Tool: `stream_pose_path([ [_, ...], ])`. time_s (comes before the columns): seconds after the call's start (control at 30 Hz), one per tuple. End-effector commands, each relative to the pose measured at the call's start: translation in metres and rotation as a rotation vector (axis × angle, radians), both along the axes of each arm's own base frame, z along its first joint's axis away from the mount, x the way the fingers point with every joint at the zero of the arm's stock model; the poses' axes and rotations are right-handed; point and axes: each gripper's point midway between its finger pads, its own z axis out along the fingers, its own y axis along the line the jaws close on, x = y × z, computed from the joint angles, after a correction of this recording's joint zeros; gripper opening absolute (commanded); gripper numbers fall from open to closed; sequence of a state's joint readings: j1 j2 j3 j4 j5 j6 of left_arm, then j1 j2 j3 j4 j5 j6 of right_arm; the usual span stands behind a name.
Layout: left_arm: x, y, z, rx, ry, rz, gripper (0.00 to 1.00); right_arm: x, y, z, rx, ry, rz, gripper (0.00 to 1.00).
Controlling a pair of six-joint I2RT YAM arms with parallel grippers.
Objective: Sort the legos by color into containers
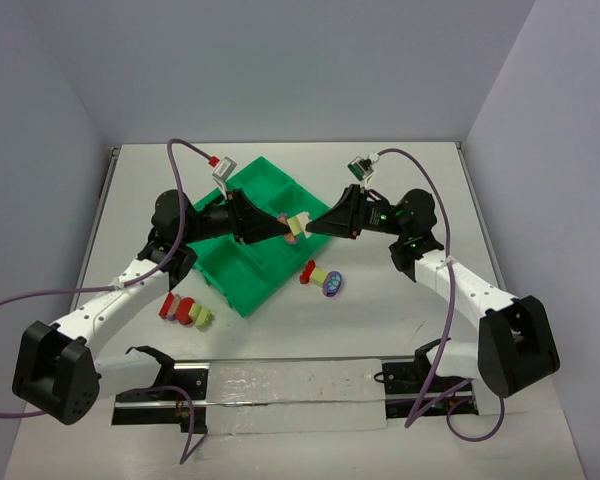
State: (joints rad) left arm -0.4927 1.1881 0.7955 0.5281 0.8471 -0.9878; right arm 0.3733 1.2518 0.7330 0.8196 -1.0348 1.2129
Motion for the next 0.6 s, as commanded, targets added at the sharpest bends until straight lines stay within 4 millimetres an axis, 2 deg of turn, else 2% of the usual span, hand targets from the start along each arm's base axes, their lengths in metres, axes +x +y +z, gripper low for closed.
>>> stream_pose_path([
  [0.0,-0.002,0.000,0.026,-0.035,-0.083,0.009,0.39,-0.007,0.002,0.023,0.036,-0.105,0.027,0.00],
  [0.03,-0.002,0.000,0.026,-0.034,-0.082,0.012,0.36,-0.007,0.002,0.022,0.035,-0.102,0.026,0.00],
  [0.17,0.002,0.001,0.027,-0.022,-0.074,0.037,0.02,-0.005,-0.003,0.018,0.024,-0.109,0.024,0.00],
  [0.33,0.007,0.005,0.025,-0.011,-0.072,0.080,0.00,0.008,-0.022,0.012,0.011,-0.094,-0.033,0.00],
  [0.57,0.007,0.006,0.029,-0.022,-0.078,0.084,0.00,0.014,-0.035,0.002,-0.002,-0.077,-0.073,0.00],
])
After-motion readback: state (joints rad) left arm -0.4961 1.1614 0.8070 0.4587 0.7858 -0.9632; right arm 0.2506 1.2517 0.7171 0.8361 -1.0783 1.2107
